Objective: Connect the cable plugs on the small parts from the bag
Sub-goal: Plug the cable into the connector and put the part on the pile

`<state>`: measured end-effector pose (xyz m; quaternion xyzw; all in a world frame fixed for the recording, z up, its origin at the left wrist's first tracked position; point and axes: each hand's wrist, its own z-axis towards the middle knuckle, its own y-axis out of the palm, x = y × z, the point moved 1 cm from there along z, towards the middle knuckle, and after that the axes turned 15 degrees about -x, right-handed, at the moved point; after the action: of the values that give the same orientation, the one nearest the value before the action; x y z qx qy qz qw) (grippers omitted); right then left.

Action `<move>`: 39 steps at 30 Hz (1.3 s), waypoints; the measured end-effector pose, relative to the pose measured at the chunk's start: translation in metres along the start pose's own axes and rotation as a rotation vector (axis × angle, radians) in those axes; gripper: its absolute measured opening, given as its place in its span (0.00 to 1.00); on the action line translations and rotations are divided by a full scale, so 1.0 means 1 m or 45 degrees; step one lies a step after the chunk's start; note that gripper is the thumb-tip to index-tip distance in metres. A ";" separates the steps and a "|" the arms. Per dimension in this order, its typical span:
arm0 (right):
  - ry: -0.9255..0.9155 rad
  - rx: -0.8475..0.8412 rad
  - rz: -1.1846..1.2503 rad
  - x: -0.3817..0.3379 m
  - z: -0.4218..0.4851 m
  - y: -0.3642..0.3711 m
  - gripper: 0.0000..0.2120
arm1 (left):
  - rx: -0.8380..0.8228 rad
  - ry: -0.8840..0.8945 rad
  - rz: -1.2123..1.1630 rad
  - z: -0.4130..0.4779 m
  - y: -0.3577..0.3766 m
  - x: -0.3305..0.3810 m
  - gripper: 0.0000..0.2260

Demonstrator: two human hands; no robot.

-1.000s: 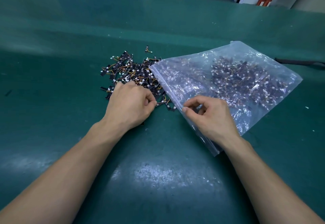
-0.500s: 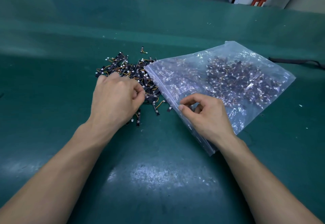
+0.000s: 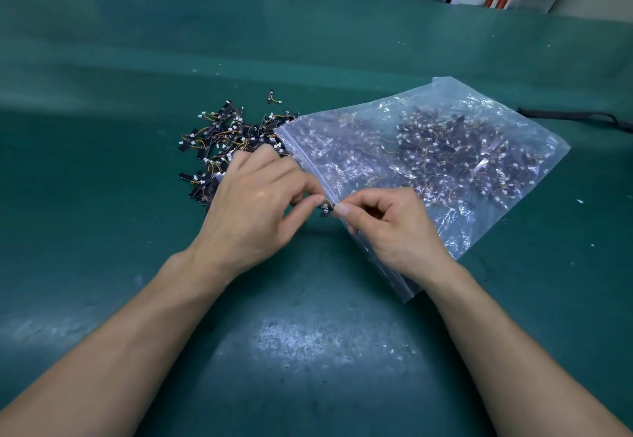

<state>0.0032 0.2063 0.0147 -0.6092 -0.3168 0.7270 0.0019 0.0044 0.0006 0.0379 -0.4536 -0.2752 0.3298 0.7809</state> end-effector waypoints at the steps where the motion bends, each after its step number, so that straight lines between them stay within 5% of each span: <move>1: 0.011 -0.040 -0.038 0.001 -0.001 0.000 0.08 | -0.023 0.021 0.002 -0.001 0.000 -0.001 0.08; 12: -0.011 -0.378 -0.240 -0.006 -0.005 0.000 0.09 | -0.170 0.114 -0.094 -0.003 0.008 -0.008 0.09; 19: 0.058 -0.137 -0.033 -0.006 -0.003 0.001 0.09 | -0.058 -0.165 -0.519 -0.006 0.011 -0.012 0.11; 24: 0.012 -0.066 0.001 -0.008 -0.003 0.000 0.10 | -0.212 -0.139 -0.726 -0.007 0.013 -0.007 0.08; 39: -0.038 0.025 -0.040 -0.010 -0.003 0.000 0.10 | -0.119 -0.161 -0.875 -0.006 0.016 -0.002 0.02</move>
<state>0.0088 0.2040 0.0231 -0.5933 -0.3191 0.7389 0.0148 0.0032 0.0021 0.0214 -0.3484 -0.4745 0.0622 0.8060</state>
